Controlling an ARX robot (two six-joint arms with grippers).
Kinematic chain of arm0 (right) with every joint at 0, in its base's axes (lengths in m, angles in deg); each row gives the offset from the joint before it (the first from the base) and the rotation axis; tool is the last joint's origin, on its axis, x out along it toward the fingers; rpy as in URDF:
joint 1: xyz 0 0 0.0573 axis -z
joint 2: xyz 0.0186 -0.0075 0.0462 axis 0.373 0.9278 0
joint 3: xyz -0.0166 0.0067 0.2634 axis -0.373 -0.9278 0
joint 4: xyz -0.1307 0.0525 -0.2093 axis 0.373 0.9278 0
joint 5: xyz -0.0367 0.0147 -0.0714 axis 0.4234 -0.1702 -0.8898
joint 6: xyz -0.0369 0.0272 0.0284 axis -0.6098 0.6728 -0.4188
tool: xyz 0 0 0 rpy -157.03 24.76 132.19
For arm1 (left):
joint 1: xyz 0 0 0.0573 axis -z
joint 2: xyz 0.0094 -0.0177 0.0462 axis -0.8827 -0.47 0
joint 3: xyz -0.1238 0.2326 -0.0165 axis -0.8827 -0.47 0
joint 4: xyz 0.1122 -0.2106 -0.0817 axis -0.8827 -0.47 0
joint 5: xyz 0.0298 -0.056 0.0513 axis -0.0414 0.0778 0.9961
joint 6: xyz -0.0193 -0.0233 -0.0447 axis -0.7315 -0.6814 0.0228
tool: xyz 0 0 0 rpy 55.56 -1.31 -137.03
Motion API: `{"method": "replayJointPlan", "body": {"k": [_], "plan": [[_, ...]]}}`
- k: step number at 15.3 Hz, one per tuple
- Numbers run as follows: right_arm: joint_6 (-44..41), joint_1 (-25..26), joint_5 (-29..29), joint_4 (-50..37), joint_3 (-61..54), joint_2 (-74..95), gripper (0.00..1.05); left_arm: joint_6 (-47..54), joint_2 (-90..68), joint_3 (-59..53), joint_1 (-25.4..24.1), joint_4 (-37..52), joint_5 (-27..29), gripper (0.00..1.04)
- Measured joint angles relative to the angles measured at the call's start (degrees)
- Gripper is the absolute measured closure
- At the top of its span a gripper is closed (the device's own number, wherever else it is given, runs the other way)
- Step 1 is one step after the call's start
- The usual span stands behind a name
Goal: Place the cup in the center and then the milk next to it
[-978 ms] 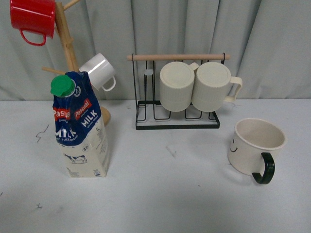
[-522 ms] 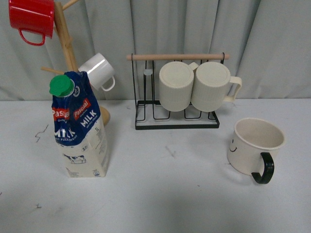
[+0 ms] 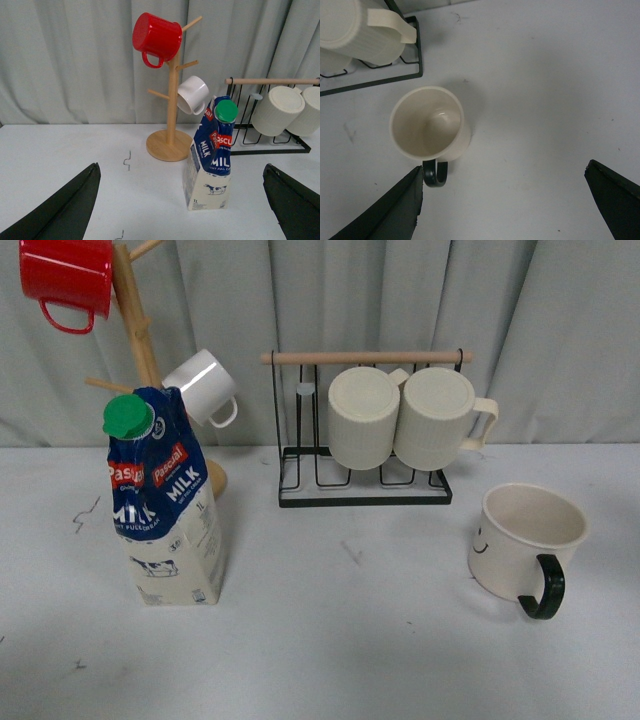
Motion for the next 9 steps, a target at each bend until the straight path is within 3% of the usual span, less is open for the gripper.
{"method": "replayJointPlan", "body": {"k": [4,9], "plan": [[1.6,-1.2,0.3,7.8,11.6,15.1,0.06,0.0,0.0,0.0,0.0,0.0,0.0,0.07],[4.8,-3.3,-1.6,10.5,23.4,30.9,0.06,0.0,0.0,0.0,0.0,0.0,0.0,0.07]]}}
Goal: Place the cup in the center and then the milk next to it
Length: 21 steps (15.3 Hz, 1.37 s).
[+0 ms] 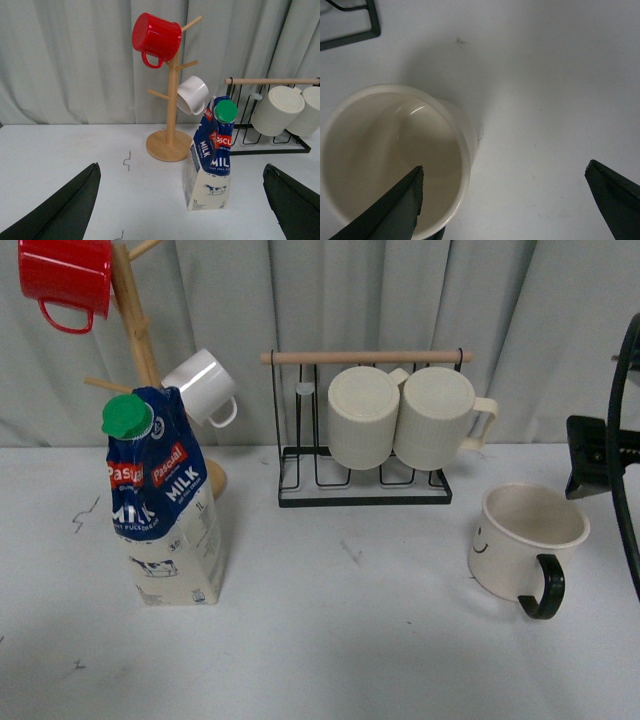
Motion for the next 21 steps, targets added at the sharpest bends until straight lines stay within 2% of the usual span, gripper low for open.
{"method": "replayJointPlan", "body": {"k": [4,5,10,11,13,16,21], "plan": [[1.5,-1.9,-1.4,-1.1,3.0,6.4,0.06,0.0,0.0,0.0,0.0,0.0,0.0,0.07],[2.0,-2.4,-1.5,-1.0,3.8,7.4,0.13,0.0,0.0,0.0,0.0,0.0,0.0,0.07],[3.9,-3.3,-3.0,-0.4,6.9,11.3,0.7,0.0,0.0,0.0,0.0,0.0,0.0,0.07],[4.0,-3.3,-3.1,-0.3,7.1,11.5,0.84,0.0,0.0,0.0,0.0,0.0,0.0,0.07],[4.4,-3.3,-2.8,-0.3,7.2,11.2,1.02,0.0,0.0,0.0,0.0,0.0,0.0,0.07],[4.9,-4.6,-1.5,0.2,5.5,7.9,1.02,0.0,0.0,0.0,0.0,0.0,0.0,0.07],[8.9,-12.5,-0.3,-0.1,5.2,5.2,1.02,0.0,0.0,0.0,0.0,0.0,0.0,0.07]]}}
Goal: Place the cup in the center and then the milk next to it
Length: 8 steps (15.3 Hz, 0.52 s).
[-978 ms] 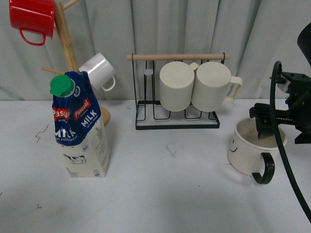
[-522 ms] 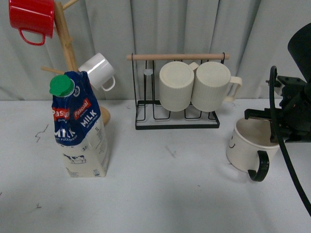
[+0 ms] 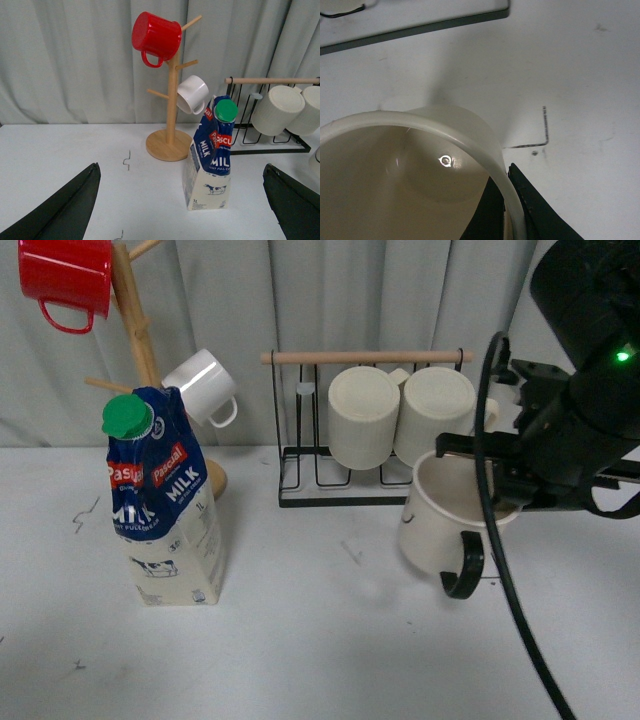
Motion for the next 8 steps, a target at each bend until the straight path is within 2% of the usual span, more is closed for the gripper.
{"method": "replayJointPlan", "body": {"k": [3,8], "plan": [[3.1,-4.1,0.0,0.5,1.3,1.2,1.02,0.0,0.0,0.0,0.0,0.0,0.0,0.07],[5.4,-6.5,-0.7,1.2,2.6,5.0,1.02,0.0,0.0,0.0,0.0,0.0,0.0,0.07]]}}
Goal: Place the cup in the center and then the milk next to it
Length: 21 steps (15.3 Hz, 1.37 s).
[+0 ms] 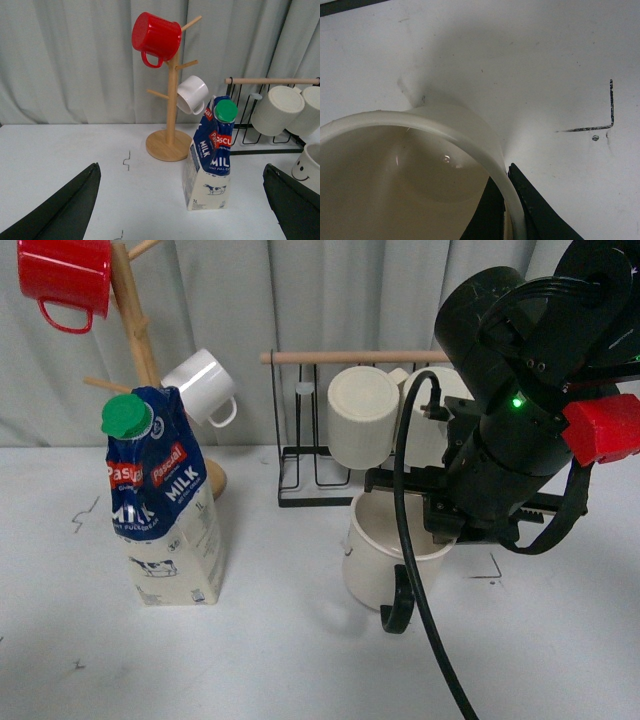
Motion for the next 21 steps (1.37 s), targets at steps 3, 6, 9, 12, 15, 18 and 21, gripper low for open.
{"method": "replayJointPlan", "body": {"k": [3,6,9,12,15,18,21], "plan": [[0.4,-0.5,-0.1,0.4,0.9,1.5,1.02,0.0,0.0,0.0,0.0,0.0,0.0,0.07],[0.5,-0.5,-0.2,0.5,0.9,2.1,0.83,0.0,0.0,0.0,0.0,0.0,0.0,0.07],[0.4,-0.5,-0.6,-1.4,0.8,2.1,0.65,0.0,0.0,0.0,0.0,0.0,0.0,0.07],[-16.4,-1.2,-14.6,-54.8,-24.0,-17.6,0.16,0.0,0.0,0.0,0.0,0.0,0.0,0.07],[-22.4,4.3,-15.6,-82.8,-47.4,-22.7,0.51,0.0,0.0,0.0,-0.1,0.0,0.1,0.07],[-23.3,8.3,-10.9,-91.5,-59.3,-34.1,0.89,0.0,0.0,0.0,0.0,0.0,0.0,0.07],[-23.8,12.0,-8.0,-89.2,-67.8,-42.1,1.03,0.0,0.0,0.0,0.0,0.0,0.0,0.07]]}}
